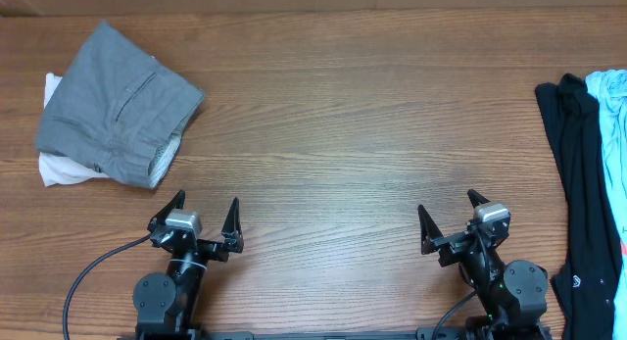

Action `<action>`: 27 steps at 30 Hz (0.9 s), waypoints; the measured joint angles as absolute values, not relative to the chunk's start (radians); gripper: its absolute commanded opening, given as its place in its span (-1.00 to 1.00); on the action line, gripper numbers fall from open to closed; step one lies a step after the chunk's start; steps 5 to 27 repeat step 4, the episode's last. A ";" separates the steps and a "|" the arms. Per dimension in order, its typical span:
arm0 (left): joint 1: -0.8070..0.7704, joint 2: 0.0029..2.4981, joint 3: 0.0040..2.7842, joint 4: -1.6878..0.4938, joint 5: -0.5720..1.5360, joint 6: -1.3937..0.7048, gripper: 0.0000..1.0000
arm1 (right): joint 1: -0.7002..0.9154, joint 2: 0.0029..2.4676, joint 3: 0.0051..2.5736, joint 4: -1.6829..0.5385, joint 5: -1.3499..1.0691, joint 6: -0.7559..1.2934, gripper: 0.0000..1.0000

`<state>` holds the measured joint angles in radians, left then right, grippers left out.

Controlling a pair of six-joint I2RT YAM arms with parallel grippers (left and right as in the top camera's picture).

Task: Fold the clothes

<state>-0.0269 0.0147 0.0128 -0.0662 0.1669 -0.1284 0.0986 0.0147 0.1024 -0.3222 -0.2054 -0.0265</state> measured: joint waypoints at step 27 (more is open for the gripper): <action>-0.027 0.015 0.013 -0.066 0.167 -0.128 1.00 | 0.099 0.015 0.102 -0.322 -0.206 -0.027 1.00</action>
